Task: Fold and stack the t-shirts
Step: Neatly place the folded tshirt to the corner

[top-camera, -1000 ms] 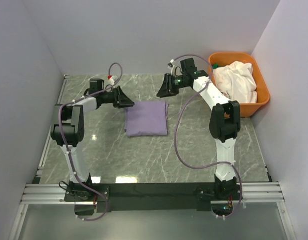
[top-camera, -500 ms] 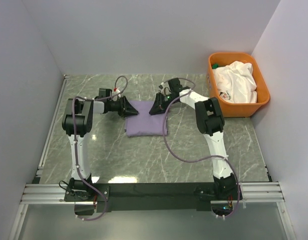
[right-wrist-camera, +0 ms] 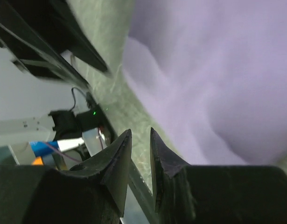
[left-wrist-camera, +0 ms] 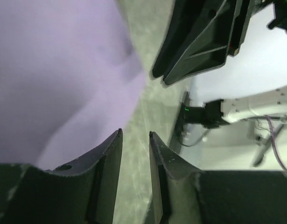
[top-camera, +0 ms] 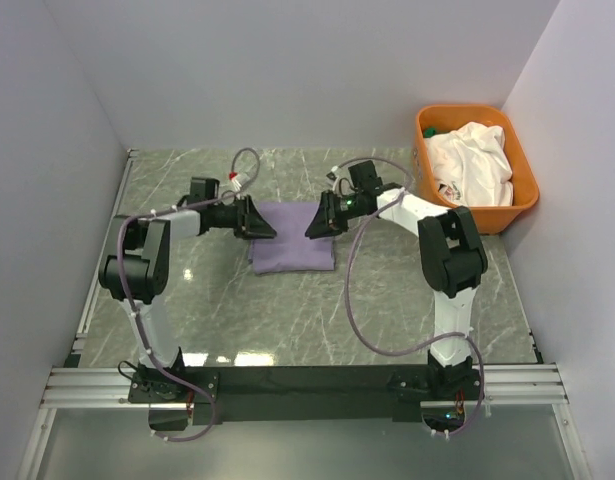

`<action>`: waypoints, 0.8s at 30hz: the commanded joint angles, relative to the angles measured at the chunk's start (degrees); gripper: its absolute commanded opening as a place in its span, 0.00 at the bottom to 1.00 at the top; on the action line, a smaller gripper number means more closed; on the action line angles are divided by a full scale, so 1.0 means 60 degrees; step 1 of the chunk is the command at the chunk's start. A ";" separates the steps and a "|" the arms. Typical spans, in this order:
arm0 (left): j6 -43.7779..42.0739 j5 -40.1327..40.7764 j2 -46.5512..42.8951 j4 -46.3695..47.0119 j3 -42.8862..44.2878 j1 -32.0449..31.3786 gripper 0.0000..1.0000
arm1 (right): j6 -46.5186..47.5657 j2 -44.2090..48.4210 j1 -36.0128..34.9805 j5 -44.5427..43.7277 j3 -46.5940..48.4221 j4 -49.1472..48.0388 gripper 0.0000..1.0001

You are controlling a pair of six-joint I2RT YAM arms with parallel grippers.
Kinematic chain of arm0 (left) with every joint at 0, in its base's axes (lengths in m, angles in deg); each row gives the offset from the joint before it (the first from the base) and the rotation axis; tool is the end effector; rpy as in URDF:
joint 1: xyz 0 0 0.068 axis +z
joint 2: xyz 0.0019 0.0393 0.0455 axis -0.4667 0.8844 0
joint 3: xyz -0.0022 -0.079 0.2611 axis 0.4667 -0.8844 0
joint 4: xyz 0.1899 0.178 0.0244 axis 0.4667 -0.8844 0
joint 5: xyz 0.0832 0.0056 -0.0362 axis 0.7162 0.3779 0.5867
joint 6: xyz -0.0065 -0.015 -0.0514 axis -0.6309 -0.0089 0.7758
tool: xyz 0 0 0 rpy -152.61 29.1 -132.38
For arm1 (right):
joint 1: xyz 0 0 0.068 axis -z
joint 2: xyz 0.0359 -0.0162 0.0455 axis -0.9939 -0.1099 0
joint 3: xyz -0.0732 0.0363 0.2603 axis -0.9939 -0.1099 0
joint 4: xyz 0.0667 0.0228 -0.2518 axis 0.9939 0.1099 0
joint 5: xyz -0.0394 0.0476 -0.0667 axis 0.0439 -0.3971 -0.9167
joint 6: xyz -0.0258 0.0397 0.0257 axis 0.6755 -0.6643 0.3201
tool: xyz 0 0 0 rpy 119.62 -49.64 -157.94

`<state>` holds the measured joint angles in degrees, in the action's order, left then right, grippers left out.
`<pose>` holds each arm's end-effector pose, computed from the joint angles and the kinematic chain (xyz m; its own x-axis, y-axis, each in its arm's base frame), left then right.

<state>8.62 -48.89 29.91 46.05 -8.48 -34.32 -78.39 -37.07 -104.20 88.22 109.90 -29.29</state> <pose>0.3835 -0.0764 0.1581 -0.9438 -0.0792 -0.3210 0.2769 0.3410 -0.8984 0.3966 0.1781 0.1807 -0.9723 -0.0585 -0.2264 -0.2243 0.5071 0.8322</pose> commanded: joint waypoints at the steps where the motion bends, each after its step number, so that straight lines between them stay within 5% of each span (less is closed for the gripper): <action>1: 0.1385 -0.0268 0.0199 0.1823 -0.1213 -0.0614 0.35 | -0.0297 -0.0051 -0.0492 0.0359 -0.0715 -0.1137 0.30; 5: 0.2098 0.0171 0.1328 0.2810 -0.1260 -0.0455 0.35 | 0.0463 -0.1180 -0.0333 -0.0138 -0.0585 -0.0452 0.29; 10: 0.0576 0.0904 0.2487 0.0395 -0.0088 0.0392 0.33 | 0.0960 -0.1710 0.0269 -0.0578 -0.0862 -0.0086 0.28; 16: -0.0494 -0.0485 -0.0043 0.0233 -0.0759 0.0323 0.37 | 0.0673 0.0059 0.0080 0.0431 -0.1490 -0.0461 0.26; 19: -0.1299 -0.0722 -0.0544 -0.1051 -0.0776 -0.0365 0.36 | 0.0393 0.0940 -0.0475 0.0680 -0.1931 -0.0844 0.27; 24: 0.1156 -0.0664 -0.0416 0.1944 -0.2167 -0.0791 0.34 | 0.0392 0.0884 -0.0991 0.0593 -0.2561 -0.1327 0.28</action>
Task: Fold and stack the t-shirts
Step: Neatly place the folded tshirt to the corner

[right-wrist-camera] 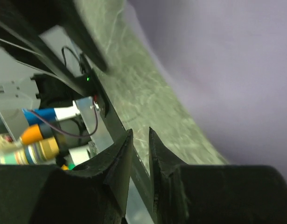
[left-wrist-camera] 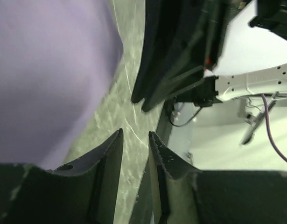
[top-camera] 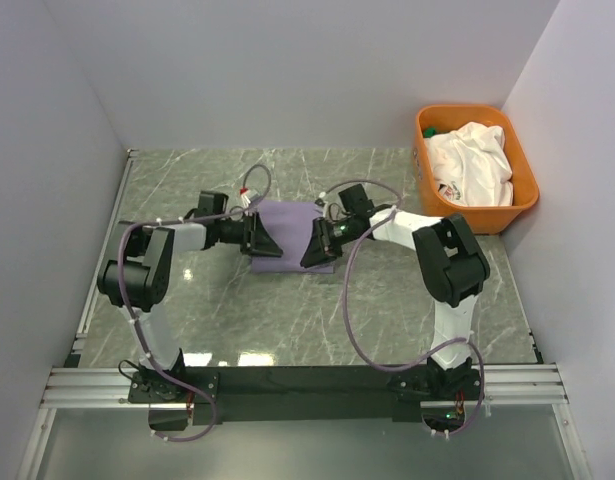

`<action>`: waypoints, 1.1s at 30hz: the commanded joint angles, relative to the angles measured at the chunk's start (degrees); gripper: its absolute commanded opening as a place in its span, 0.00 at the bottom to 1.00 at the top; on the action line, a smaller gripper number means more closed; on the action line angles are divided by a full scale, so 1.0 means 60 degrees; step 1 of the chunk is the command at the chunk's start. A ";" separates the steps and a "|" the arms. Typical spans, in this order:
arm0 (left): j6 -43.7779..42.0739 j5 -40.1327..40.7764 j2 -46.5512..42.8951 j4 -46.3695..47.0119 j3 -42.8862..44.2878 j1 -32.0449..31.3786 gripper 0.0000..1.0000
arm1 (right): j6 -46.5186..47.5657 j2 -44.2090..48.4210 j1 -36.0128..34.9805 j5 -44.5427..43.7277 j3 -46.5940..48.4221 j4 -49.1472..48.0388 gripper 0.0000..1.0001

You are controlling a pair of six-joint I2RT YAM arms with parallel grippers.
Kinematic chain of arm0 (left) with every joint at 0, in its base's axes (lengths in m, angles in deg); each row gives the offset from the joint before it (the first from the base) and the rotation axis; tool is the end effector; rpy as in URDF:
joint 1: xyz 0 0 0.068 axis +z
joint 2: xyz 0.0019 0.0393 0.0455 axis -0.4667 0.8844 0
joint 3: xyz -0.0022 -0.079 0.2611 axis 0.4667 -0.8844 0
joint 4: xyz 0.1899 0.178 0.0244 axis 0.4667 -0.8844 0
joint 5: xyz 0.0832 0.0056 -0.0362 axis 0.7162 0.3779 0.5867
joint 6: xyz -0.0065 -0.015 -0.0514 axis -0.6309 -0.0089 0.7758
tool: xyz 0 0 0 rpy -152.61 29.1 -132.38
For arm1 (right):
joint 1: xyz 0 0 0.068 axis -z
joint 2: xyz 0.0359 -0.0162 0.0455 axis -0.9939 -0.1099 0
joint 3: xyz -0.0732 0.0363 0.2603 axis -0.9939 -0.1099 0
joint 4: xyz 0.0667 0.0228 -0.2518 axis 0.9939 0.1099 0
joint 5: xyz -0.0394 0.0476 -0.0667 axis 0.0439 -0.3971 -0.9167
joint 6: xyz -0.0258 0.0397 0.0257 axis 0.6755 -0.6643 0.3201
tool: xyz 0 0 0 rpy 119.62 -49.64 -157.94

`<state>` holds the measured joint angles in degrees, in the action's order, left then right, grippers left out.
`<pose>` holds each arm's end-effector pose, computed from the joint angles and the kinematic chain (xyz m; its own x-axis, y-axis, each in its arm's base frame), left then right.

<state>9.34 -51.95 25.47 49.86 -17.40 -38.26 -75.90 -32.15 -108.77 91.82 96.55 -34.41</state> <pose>0.3451 -0.0974 0.1493 -0.9565 0.0059 -0.2917 0.2818 0.2776 -0.9184 0.3429 0.1927 0.1551 -0.9631 -0.1854 -0.1950 -0.2598 0.4523 0.8532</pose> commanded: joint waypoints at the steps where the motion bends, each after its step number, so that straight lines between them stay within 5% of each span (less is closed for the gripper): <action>1: 0.1040 -0.0096 0.0544 0.1226 -0.0638 -0.0150 0.34 | 0.0063 -0.0110 -0.0142 -0.0066 -0.0394 -0.0548 0.28; 11: 0.0250 0.1544 0.2437 -0.0517 -0.0110 0.0990 0.34 | 0.0737 -0.1783 0.1015 -0.0418 -0.0422 0.0197 0.27; 19: -0.2195 0.2376 -0.0065 -0.2948 0.0827 0.1608 0.35 | 0.2698 0.1539 0.1001 -0.0853 -0.0468 0.2086 0.32; 24: -0.2709 0.6500 -0.1692 -0.4311 0.2129 -0.0318 0.43 | 0.3256 0.3270 0.1835 -0.2496 -0.0555 0.2966 0.53; 26: -0.2666 0.7124 -0.1797 -0.4502 0.2641 -0.1011 0.46 | 0.3462 0.3563 0.2433 -0.3037 -0.0629 0.3287 0.56; 27: -0.2245 0.8054 -0.1841 -0.4387 0.2716 -0.1653 0.58 | 0.3492 0.3666 0.2654 -0.3171 -0.0658 0.3347 0.61; 32: -0.0852 1.0550 -0.0994 -0.4605 0.3653 -0.3210 0.69 | 0.3653 0.4515 0.3432 -0.3684 -0.0833 0.3552 0.72; 33: -0.0545 1.0786 -0.0484 -0.4808 0.3843 -0.3603 0.72 | 0.3697 0.4618 0.3506 -0.3815 -0.0877 0.3538 0.81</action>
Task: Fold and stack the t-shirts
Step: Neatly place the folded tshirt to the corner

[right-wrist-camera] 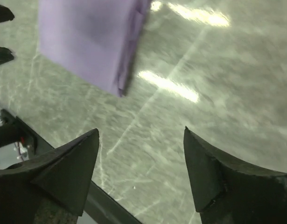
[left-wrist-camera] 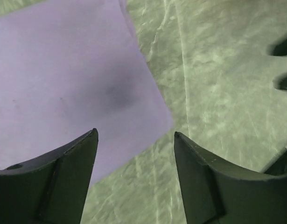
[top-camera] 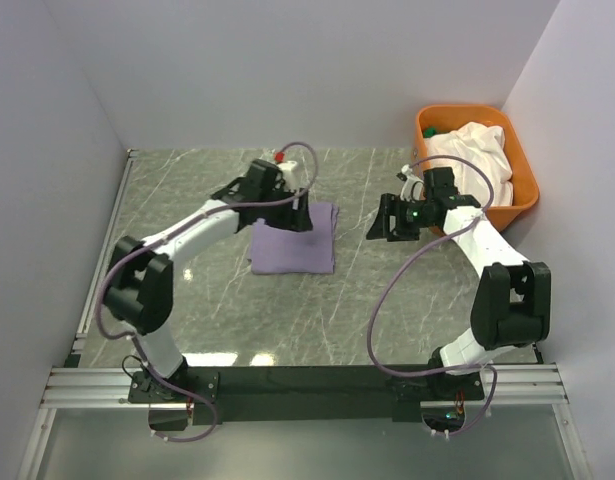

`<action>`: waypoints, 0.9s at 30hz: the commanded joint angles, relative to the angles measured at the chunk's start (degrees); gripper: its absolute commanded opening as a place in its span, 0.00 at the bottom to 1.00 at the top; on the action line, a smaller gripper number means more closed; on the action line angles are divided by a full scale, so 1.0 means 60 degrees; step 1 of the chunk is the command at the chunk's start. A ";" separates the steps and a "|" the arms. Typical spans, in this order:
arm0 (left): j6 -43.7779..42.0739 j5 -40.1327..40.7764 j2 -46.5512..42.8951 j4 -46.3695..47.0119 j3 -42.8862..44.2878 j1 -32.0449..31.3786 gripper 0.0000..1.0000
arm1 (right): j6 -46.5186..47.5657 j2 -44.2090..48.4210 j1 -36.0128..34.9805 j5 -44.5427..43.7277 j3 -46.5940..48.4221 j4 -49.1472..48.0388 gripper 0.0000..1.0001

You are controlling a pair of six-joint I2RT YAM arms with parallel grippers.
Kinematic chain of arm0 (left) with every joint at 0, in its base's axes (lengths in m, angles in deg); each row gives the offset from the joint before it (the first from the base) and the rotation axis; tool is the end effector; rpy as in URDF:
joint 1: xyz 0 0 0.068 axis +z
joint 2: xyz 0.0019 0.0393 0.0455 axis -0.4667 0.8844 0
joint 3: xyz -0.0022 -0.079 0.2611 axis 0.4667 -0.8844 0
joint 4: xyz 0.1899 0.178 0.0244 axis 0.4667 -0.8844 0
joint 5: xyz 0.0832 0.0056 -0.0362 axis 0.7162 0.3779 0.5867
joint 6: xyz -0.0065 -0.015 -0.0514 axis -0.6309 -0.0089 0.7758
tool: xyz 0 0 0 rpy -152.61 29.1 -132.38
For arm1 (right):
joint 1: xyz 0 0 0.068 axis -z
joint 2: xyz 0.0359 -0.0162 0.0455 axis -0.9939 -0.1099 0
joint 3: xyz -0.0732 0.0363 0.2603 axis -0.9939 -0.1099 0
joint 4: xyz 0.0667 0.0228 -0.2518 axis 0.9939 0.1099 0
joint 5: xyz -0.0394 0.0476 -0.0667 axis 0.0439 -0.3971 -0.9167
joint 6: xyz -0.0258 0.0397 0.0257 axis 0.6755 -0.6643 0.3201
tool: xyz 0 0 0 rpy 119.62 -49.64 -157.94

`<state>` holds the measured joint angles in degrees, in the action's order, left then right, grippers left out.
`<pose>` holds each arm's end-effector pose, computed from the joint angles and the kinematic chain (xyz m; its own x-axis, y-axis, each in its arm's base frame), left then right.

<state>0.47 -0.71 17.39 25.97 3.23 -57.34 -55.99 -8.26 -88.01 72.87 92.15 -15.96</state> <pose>0.3344 -0.2016 0.2638 -0.7649 0.0857 -0.6384 0.4430 0.7895 -0.4248 0.3166 0.0450 0.2497 -0.8624 0.0042 -0.5062 -0.3116 0.7836 0.5374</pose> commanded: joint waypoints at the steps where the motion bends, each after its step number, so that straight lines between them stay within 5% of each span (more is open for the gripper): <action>1: 0.1053 0.2743 0.1145 -0.0974 0.0885 -0.0601 0.73 | 0.0393 0.0739 0.0017 -0.0716 -0.0189 0.0492 0.81; 11: 0.1656 0.4108 0.3768 -0.1749 0.1841 -0.1248 0.72 | 0.0627 0.1341 0.0177 -0.1186 -0.0644 0.0624 0.82; 19: 0.0851 0.4842 0.4223 -0.2220 0.1666 0.1021 0.70 | 0.0657 0.0858 0.0265 -0.1171 -0.0293 0.0698 0.82; 27: -0.1594 0.4667 0.4823 -0.2396 0.2761 0.3556 0.70 | 0.0715 0.0462 0.0280 -0.1273 -0.0072 0.0712 0.82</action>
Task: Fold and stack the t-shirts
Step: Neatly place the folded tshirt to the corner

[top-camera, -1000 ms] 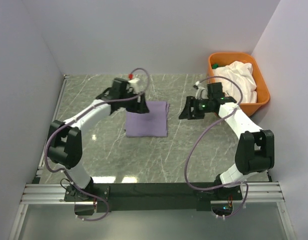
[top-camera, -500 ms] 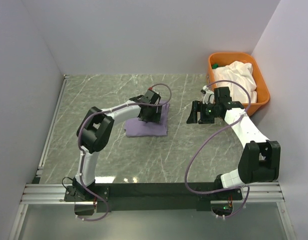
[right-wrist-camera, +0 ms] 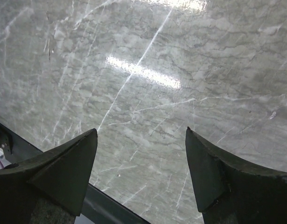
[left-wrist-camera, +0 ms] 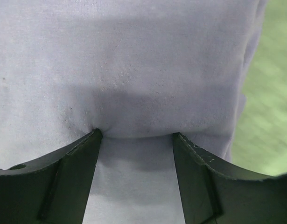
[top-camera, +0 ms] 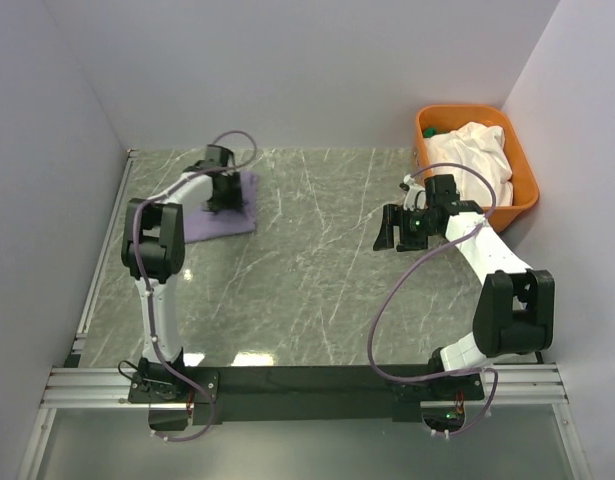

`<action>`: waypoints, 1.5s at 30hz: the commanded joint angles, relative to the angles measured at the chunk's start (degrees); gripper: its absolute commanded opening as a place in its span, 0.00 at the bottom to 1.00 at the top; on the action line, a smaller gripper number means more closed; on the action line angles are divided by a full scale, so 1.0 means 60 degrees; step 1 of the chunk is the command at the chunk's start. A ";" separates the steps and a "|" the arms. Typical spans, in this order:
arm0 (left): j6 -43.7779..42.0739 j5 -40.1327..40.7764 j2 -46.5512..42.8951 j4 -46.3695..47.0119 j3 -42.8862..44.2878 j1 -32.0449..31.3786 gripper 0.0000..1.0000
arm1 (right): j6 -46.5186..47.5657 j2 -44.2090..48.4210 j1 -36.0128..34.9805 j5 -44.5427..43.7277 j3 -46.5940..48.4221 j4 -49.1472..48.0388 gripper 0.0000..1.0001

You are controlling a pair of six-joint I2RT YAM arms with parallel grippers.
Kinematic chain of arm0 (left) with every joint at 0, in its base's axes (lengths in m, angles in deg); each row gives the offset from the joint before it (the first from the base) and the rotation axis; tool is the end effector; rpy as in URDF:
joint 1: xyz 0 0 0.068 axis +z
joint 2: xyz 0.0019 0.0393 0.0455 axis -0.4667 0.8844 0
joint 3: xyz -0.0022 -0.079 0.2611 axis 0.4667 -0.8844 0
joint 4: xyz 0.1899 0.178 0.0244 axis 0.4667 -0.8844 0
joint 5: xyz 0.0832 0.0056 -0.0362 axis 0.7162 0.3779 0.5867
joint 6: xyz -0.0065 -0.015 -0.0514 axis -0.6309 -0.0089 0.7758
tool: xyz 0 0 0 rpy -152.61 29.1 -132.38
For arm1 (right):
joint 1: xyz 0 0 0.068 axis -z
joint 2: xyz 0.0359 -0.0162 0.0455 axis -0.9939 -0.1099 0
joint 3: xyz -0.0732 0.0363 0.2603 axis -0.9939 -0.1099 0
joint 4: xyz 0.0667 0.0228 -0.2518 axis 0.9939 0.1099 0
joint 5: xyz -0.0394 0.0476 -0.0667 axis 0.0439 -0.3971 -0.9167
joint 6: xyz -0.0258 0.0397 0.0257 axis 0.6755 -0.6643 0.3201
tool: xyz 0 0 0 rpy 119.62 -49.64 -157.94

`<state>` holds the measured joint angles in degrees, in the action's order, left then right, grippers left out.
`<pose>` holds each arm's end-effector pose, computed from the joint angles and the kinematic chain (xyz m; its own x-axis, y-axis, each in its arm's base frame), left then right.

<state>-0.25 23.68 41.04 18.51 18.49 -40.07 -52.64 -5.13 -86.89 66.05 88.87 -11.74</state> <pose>0.4516 -0.0936 0.1693 -0.8352 -0.1282 -0.5348 -0.1125 0.9917 -0.0621 0.2976 0.0341 0.2422 -0.8805 -0.0254 -0.4733 -0.2618 0.8585 0.4409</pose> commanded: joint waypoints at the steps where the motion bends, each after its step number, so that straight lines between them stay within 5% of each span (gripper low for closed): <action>1: -0.1767 0.0659 0.1013 -0.1197 0.0440 0.0839 0.70 | 0.0172 -0.0102 0.0094 -0.0152 0.0503 0.0009 0.82; 7: -0.4285 -0.0321 0.2593 -0.2060 0.2577 0.2012 0.70 | 0.0173 -0.0220 0.0123 -0.0386 0.0635 0.0141 0.82; 18: -0.5505 -0.0453 0.4104 -0.2502 0.5595 0.2715 0.70 | 0.0509 -0.0527 0.0124 -0.0781 0.0972 0.0346 0.82; 28: -0.5973 -0.0350 0.4823 -0.1989 0.6608 0.2994 0.74 | 0.0568 -0.0835 0.0124 -0.0752 0.1309 0.0449 0.82; 45: -0.7673 -0.1492 0.3609 -0.0482 0.6008 0.3390 0.82 | 0.0524 -0.0221 0.0124 -0.0591 0.1074 0.0259 0.83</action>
<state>-43.16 14.96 64.31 17.79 56.13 -20.69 -49.91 -9.55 -86.52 61.86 94.34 -9.16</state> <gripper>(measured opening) 0.819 0.830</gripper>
